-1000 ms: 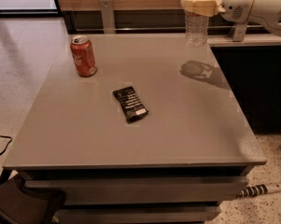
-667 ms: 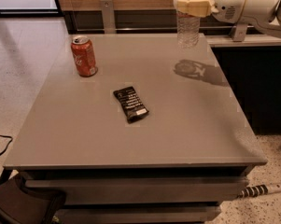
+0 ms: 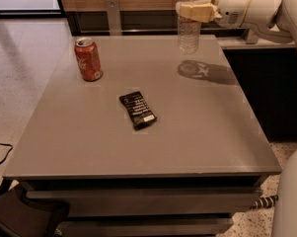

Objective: Place water bottle upright

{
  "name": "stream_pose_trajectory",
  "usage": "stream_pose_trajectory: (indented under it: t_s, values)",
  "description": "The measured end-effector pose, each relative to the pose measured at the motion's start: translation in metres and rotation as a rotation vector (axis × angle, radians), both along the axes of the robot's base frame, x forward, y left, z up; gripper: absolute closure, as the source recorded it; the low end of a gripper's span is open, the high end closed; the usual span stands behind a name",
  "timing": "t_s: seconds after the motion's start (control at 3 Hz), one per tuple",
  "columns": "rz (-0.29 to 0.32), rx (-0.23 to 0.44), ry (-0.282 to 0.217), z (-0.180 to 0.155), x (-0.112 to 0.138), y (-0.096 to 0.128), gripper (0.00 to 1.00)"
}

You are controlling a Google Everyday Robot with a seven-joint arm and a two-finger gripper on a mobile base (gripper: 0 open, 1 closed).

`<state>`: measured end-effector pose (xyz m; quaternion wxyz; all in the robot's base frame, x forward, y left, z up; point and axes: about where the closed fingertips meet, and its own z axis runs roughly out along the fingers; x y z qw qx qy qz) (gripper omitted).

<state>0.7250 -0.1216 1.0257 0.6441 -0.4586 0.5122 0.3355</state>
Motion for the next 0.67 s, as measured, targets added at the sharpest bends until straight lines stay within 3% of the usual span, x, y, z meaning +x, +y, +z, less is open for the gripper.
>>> stream_pose_trajectory:
  t_s: [0.67]
  values:
    - [-0.072, -0.007, 0.081, -0.02, 0.012, 0.002, 1.0]
